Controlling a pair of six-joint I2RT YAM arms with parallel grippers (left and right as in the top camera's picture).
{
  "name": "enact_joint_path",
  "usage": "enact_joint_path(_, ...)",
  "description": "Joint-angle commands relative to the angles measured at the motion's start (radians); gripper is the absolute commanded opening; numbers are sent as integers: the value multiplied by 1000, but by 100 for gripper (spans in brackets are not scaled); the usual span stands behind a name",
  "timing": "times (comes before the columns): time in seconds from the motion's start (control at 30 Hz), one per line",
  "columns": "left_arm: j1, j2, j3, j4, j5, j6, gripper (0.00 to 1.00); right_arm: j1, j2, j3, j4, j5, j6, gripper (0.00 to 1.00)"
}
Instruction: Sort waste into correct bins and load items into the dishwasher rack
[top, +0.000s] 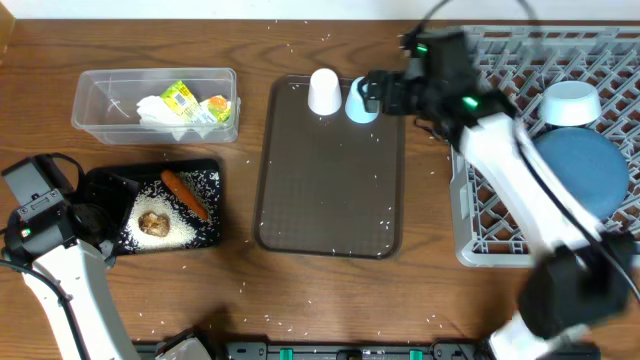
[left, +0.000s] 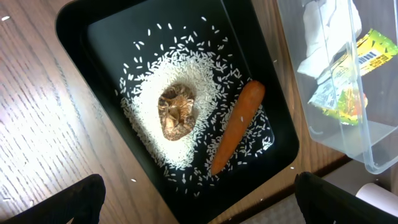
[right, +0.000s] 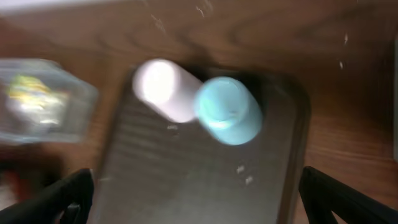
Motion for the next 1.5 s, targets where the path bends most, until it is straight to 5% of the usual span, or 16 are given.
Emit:
enact_joint_path(0.0, 5, -5, -6, -3, -12, -4, 98, 1, 132, 159, -38, 53, -89, 99)
enact_joint_path(0.2, 5, -5, -6, -3, -12, -5, 98, 8, 288, 306, -78, 52, -153, 99)
enact_joint_path(0.87, 5, -5, -6, -3, -12, -4, 98, 51, 438, 307, -26, 174, -195, 98)
enact_joint_path(1.17, 5, -5, -6, -3, -12, -4, 98, 50, 438, 307, -16, 192, -195, 72)
enact_joint_path(1.47, 5, -5, -6, -3, -12, -4, 98, 51, 437, 307, -16, 191, -194, 65)
